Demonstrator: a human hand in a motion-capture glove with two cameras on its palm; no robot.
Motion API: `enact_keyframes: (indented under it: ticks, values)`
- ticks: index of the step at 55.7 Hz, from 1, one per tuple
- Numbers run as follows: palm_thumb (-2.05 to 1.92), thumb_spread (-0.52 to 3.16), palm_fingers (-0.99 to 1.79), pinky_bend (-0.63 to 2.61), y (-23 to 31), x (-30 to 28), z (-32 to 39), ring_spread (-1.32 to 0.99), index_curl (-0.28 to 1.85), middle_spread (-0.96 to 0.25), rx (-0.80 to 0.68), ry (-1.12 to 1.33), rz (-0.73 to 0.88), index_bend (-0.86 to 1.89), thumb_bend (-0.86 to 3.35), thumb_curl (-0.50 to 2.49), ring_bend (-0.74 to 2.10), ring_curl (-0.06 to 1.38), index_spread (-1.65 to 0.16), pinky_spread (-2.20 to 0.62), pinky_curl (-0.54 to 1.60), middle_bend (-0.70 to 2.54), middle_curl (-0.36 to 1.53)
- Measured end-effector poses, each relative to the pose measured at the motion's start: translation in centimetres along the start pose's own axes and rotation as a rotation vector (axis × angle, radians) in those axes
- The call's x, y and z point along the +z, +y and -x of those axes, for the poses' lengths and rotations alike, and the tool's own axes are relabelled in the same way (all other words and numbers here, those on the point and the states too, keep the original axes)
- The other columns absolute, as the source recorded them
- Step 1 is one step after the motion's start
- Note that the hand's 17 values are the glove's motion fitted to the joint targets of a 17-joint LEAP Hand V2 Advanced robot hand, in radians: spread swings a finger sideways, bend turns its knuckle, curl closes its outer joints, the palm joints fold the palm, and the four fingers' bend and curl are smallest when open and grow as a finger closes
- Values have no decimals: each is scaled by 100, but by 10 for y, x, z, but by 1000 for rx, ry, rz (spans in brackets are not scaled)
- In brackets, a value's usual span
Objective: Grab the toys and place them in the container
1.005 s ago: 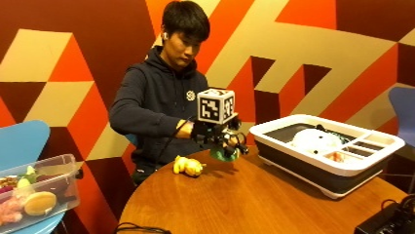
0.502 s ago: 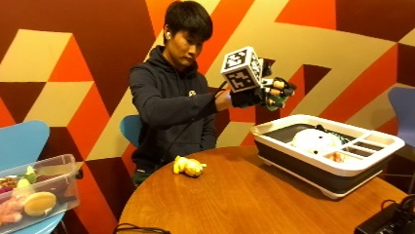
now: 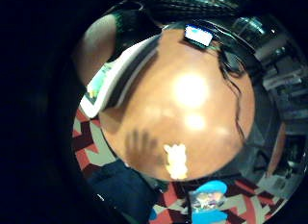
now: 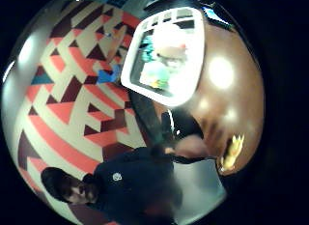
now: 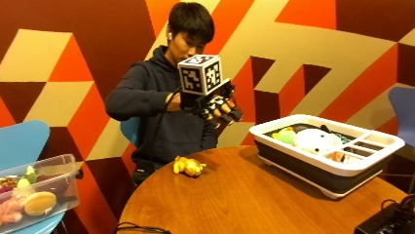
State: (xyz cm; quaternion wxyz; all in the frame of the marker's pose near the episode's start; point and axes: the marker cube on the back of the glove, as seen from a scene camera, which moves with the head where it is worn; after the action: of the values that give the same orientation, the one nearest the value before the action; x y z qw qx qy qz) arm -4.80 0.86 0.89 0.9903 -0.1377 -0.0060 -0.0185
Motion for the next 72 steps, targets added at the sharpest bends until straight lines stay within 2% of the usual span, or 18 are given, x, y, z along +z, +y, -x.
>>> enact_keyframes:
  ticks: [9, 16, 26, 31, 38, 49, 58, 66, 72]
  values:
    - [31, 132, -7, 65, 52, 14, -69, 4, 49, 7, 167, 224, 114, 20, -3, 46, 16, 22, -9, 6, 35, 16, 33]
    - [21, 130, -3, 62, 80, 46, -102, 5, 56, 8, 241, 330, 181, 47, -4, 41, 13, 18, -6, 6, 34, 12, 29]
    - [9, 125, -3, 59, 93, 103, -117, 4, 66, 9, 256, 407, 269, 83, -3, 36, 14, 15, -5, 5, 33, 14, 26]
    - [18, 130, 2, 55, 90, 119, -115, 4, 69, 7, 219, 407, 220, 97, 3, 37, 12, 13, -6, 5, 33, 20, 28]
    - [46, 135, 29, 39, 77, 118, -101, -1, 71, -2, 121, 374, 69, 110, 17, 46, 12, 8, -9, 4, 28, 57, 40]
    - [62, 134, 28, 37, 44, 77, -60, -8, 76, -13, 28, 161, -158, 114, 23, 53, 16, 7, -9, 2, 29, 75, 48]
    - [65, 132, 26, 39, 3, 14, 25, -13, 77, -18, -92, -225, -397, 116, 23, 57, 18, 8, -8, 1, 31, 77, 50]
    - [66, 128, 27, 39, -35, -11, 94, -17, 78, -22, -178, -480, -503, 115, 21, 61, 21, 10, -7, 0, 32, 78, 51]
    - [67, 126, 29, 39, -62, -2, 150, -20, 79, -24, -222, -669, -492, 113, 19, 63, 24, 12, -7, 0, 32, 79, 53]
